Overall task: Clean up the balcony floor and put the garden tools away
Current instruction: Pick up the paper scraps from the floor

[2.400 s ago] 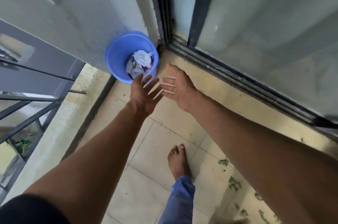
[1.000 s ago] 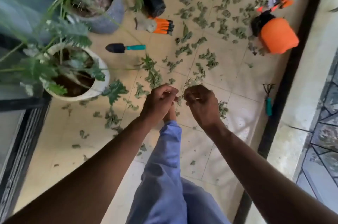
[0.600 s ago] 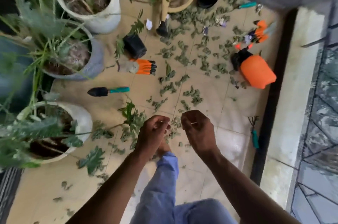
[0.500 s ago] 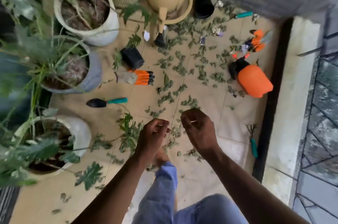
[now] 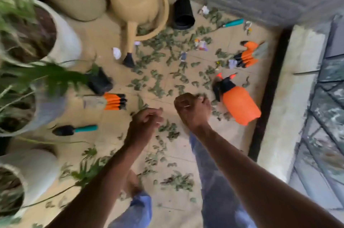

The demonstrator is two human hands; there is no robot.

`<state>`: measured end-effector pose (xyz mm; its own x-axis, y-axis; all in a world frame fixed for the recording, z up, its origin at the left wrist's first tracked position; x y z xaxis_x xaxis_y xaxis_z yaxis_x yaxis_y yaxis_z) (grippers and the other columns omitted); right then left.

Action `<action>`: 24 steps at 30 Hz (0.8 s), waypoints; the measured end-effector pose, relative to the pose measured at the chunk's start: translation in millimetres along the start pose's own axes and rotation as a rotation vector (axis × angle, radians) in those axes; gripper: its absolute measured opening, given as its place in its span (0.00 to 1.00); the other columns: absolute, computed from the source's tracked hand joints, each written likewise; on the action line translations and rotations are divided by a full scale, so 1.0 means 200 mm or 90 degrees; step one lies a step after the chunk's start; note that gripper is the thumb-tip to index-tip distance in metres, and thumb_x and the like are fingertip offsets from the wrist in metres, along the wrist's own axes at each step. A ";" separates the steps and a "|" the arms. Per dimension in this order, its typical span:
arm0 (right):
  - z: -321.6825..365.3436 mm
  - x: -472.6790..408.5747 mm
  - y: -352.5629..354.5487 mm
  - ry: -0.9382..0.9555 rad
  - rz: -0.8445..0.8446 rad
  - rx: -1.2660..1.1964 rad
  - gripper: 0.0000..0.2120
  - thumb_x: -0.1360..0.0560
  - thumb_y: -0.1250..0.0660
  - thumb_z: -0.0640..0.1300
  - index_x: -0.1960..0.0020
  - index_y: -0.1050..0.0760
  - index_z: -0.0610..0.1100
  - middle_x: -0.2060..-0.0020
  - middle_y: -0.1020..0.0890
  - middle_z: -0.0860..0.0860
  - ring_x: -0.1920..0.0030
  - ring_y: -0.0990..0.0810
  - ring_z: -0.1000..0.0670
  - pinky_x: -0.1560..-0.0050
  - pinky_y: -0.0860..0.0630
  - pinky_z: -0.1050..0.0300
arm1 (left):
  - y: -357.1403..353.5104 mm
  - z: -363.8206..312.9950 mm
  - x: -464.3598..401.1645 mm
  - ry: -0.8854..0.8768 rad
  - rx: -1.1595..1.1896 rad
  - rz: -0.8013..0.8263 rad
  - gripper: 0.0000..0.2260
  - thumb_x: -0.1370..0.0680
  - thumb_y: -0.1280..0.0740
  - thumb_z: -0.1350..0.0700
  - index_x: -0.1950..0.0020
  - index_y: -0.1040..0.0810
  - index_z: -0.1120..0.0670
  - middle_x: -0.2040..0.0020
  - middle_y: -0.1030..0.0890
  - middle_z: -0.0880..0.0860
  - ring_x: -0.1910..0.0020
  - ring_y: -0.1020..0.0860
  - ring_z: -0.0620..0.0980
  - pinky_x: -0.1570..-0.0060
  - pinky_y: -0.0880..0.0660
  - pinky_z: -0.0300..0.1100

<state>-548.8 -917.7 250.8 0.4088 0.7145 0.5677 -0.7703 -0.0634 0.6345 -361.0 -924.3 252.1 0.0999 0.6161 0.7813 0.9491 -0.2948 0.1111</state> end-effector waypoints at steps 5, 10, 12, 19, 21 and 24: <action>-0.29 -0.44 0.28 -0.038 -0.005 -0.021 0.14 0.29 0.36 0.58 0.52 0.20 0.51 0.56 0.13 0.50 0.52 0.14 0.44 0.51 0.19 0.49 | -0.34 -0.21 -0.22 0.096 -0.004 -0.003 0.07 0.15 0.38 0.60 0.44 0.19 0.57 0.57 0.15 0.53 0.58 0.19 0.52 0.59 0.25 0.40; -0.43 -0.82 0.57 -0.092 -0.003 0.017 0.09 0.25 0.31 0.45 0.46 0.18 0.47 0.52 0.13 0.46 0.46 0.16 0.42 0.49 0.23 0.53 | -0.73 -0.43 -0.51 0.122 -0.009 0.029 0.10 0.16 0.39 0.60 0.50 0.19 0.52 0.62 0.15 0.48 0.60 0.19 0.51 0.58 0.26 0.41; -0.56 -0.99 0.61 -0.121 -0.004 0.045 0.10 0.24 0.32 0.46 0.43 0.19 0.48 0.51 0.13 0.47 0.44 0.17 0.43 0.49 0.25 0.54 | -0.88 -0.46 -0.64 0.139 -0.004 0.044 0.10 0.16 0.39 0.59 0.51 0.19 0.52 0.59 0.15 0.50 0.61 0.19 0.50 0.60 0.26 0.40; -0.98 -1.55 0.70 -0.133 -0.040 0.146 0.16 0.23 0.33 0.45 0.36 0.22 0.48 0.40 0.18 0.45 0.37 0.22 0.40 0.40 0.26 0.49 | -1.26 -0.39 -1.16 0.176 -0.063 0.134 0.06 0.17 0.35 0.54 0.46 0.20 0.52 0.58 0.15 0.52 0.61 0.20 0.51 0.59 0.26 0.39; -1.10 -1.68 0.70 -0.145 -0.042 0.155 0.15 0.25 0.33 0.46 0.38 0.21 0.47 0.41 0.18 0.44 0.38 0.22 0.39 0.42 0.24 0.48 | -1.31 -0.33 -1.30 0.191 -0.084 0.145 0.06 0.17 0.35 0.53 0.46 0.19 0.53 0.60 0.15 0.51 0.60 0.21 0.51 0.58 0.26 0.40; -1.24 -1.83 0.64 -0.171 0.014 0.182 0.17 0.26 0.33 0.48 0.37 0.23 0.50 0.40 0.18 0.45 0.39 0.21 0.39 0.43 0.23 0.49 | -1.35 -0.21 -1.43 0.220 -0.115 0.156 0.07 0.17 0.35 0.52 0.48 0.19 0.53 0.57 0.15 0.52 0.59 0.20 0.51 0.51 0.24 0.43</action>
<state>-918.5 -1014.2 -6.3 0.5364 0.5057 0.6757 -0.6284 -0.2951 0.7197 -658.0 -1052.5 24.0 0.1809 0.2417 0.9533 0.8393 -0.5433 -0.0216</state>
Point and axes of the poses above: each hand's wrist, its own x-axis away from the middle knuckle, its own y-axis out of the back of the hand, z = x × y, the point moved 6 cm from there along -x, towards the middle knuckle
